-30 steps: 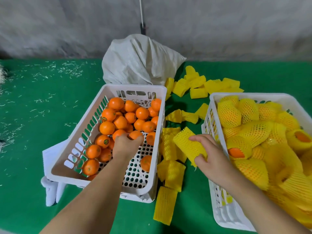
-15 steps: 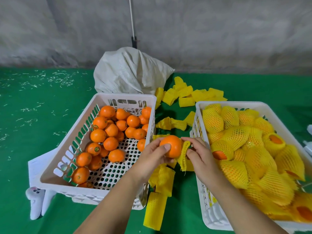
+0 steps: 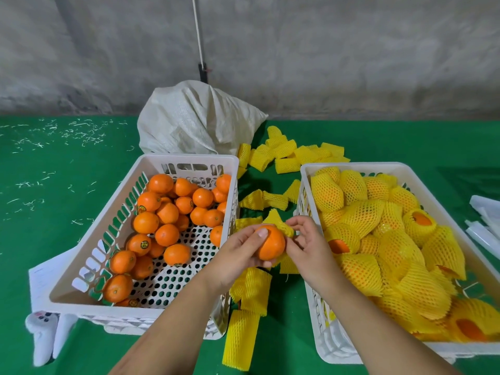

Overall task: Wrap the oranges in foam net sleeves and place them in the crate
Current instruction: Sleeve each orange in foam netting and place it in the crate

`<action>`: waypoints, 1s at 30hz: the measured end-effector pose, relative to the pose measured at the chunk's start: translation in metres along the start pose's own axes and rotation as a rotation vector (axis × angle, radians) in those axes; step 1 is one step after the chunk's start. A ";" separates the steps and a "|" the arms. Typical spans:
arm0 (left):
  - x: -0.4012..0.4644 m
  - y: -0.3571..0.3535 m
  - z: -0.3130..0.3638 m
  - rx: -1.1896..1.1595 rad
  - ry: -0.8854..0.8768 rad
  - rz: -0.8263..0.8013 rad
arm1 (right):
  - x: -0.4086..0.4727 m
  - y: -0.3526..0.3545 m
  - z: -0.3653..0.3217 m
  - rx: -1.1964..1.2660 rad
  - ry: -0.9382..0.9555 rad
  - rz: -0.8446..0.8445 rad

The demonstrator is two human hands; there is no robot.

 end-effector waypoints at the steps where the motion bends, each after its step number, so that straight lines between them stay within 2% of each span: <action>1: 0.000 -0.001 0.000 -0.020 -0.005 0.012 | 0.000 -0.001 0.001 0.019 -0.013 0.007; 4: -0.001 0.000 0.002 -0.071 -0.003 0.049 | 0.003 -0.003 0.002 0.080 -0.041 0.070; 7: -0.004 0.002 0.005 -0.005 0.036 -0.034 | 0.006 -0.002 0.004 -0.004 -0.006 0.141; 11: -0.006 0.004 0.007 0.034 0.066 -0.116 | 0.005 -0.006 0.005 0.004 -0.047 0.050; 15: -0.006 -0.002 0.006 0.149 0.016 -0.159 | 0.007 -0.009 0.007 0.024 -0.064 0.102; 20: -0.002 -0.003 -0.001 0.167 -0.044 -0.007 | 0.008 -0.008 0.013 -0.031 -0.002 0.184; 27: -0.001 0.000 -0.003 0.052 -0.144 0.071 | 0.006 -0.011 0.015 -0.260 0.109 0.137; 30: 0.003 0.001 -0.006 0.146 -0.231 0.113 | 0.003 -0.008 0.011 -0.136 0.076 0.148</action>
Point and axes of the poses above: each hand's wrist, its own x-axis towards the middle knuckle, its own y-axis out of the back of the hand, z = x × y, the point moved 1 cm from there along x, towards the middle knuckle, and after that the axes turned 12 degrees about z, right-handed, at the moved point
